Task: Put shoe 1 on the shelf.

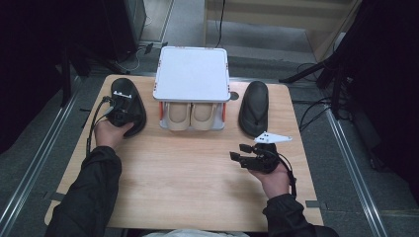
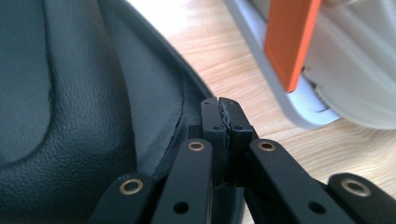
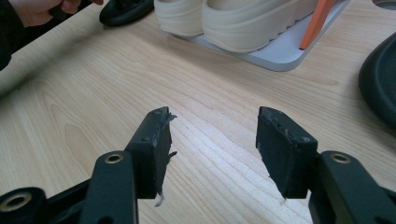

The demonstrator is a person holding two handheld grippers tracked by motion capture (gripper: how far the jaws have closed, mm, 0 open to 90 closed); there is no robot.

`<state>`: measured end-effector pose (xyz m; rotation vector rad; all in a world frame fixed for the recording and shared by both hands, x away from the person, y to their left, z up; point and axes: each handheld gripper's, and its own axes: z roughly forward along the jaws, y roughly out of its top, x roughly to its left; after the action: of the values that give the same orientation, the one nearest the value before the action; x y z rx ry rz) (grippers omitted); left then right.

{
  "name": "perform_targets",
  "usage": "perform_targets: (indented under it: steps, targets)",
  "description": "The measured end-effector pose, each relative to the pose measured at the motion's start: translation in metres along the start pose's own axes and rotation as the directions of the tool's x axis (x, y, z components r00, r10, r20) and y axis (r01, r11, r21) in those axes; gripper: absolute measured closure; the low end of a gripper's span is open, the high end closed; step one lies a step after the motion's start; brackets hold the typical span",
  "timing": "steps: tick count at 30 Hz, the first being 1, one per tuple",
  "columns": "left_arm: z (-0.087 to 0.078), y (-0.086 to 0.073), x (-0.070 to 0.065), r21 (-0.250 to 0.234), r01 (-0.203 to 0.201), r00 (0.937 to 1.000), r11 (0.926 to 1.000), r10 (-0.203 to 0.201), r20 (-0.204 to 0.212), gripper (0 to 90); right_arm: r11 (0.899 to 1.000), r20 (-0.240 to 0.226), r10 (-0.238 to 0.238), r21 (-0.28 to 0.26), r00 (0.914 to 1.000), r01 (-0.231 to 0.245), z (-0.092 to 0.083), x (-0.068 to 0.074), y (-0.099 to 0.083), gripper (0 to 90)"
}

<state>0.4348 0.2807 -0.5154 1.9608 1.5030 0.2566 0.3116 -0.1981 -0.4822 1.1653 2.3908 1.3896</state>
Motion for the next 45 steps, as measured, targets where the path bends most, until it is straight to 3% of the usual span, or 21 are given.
perform_targets:
  steps: [9, 14, 29, 45]
  targets:
    - [-0.006, -0.012, 0.004, -0.001, 0.022, 0.9997, 0.9998, -0.022, 0.004, 90.0, 1.0, 0.001, -0.002, 0.003, 1.0, 0.002, 0.001, 0.0, 0.001, 46.0]
    - [-0.012, -0.019, 0.005, 0.014, 0.012, 0.9999, 0.9998, -0.012, -0.011, 90.0, 1.0, -0.003, -0.005, 0.002, 1.0, 0.005, 0.003, -0.001, 0.003, 46.0]
    - [-0.035, -0.044, 0.012, 0.039, 0.047, 0.9989, 0.9981, -0.046, -0.004, 90.0, 1.0, -0.042, -0.021, 0.02, 0.9989, 0.022, 0.017, 0.002, 0.013, 46.3]
    - [-0.072, -0.08, 0.046, 0.038, 0.144, 0.9886, 0.9889, -0.142, -0.051, 90.0, 0.998, -0.079, -0.041, 0.035, 0.996, 0.044, 0.031, 0.006, 0.022, 46.5]
